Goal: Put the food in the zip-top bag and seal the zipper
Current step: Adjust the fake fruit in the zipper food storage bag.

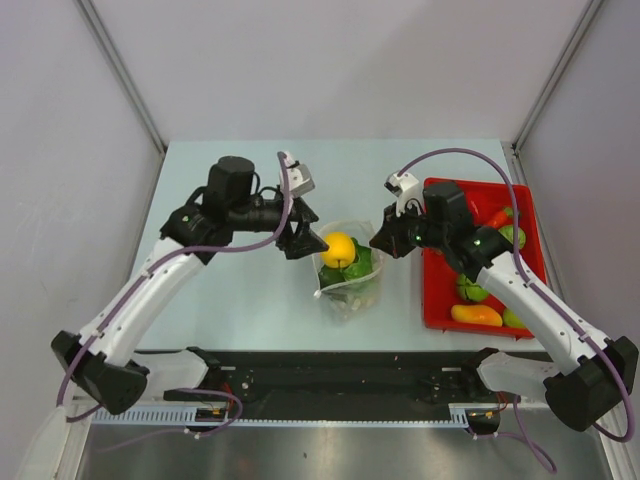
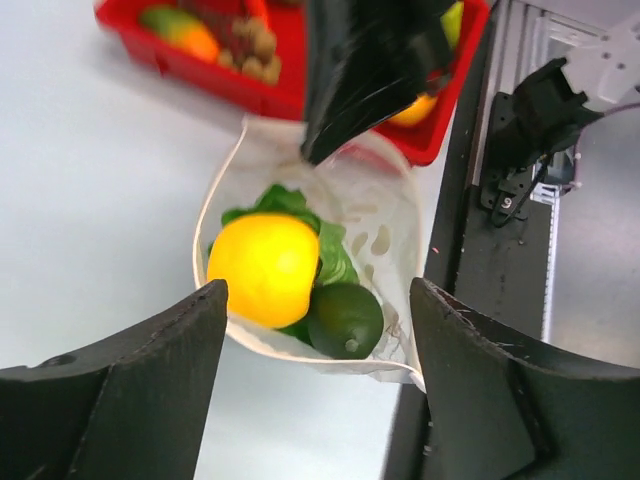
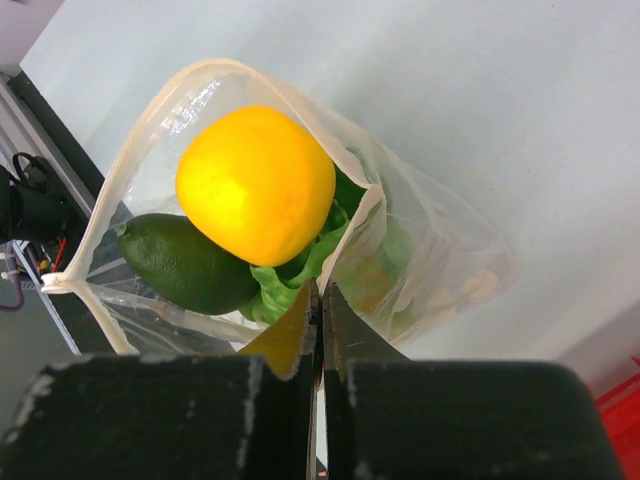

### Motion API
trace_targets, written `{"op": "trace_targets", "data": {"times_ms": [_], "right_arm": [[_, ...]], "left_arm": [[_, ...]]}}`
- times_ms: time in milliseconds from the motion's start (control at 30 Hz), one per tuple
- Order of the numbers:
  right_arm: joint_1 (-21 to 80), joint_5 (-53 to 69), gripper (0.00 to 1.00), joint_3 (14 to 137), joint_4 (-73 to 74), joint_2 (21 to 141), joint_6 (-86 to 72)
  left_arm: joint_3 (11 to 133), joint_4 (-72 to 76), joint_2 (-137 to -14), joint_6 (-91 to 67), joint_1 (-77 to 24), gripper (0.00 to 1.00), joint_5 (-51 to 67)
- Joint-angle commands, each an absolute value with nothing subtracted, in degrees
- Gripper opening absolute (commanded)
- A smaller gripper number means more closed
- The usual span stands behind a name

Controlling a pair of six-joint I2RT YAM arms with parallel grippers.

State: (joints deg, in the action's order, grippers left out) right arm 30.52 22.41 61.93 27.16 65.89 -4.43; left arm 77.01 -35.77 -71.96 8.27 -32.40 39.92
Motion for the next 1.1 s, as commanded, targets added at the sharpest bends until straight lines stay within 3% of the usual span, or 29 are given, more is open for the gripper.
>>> {"op": "trace_targets", "data": {"times_ms": [0,67,233,867,1067], "right_arm": [[30.32,23.47,0.00,63.02,23.91,64.42,-2.37],[30.32,23.56,0.00,63.11,23.64,64.51,-2.37],[30.32,23.82,0.00,62.93,22.94,64.69,-2.20],[31.02,25.05,0.00,62.93,20.57,66.09,-2.46],[30.94,25.93,0.00,62.93,20.92,66.44,-2.11]], "left_arm": [[80.66,-37.77,-72.14,25.02,-33.92,0.77,46.49],[83.40,-43.76,-74.87,30.90,-35.93,0.72,46.41],[82.88,-40.17,-78.22,37.23,-38.92,0.68,40.17],[77.70,-42.71,-83.58,49.48,-43.07,0.75,25.76],[75.24,-36.48,-83.41,47.38,-43.15,0.51,24.61]]}}
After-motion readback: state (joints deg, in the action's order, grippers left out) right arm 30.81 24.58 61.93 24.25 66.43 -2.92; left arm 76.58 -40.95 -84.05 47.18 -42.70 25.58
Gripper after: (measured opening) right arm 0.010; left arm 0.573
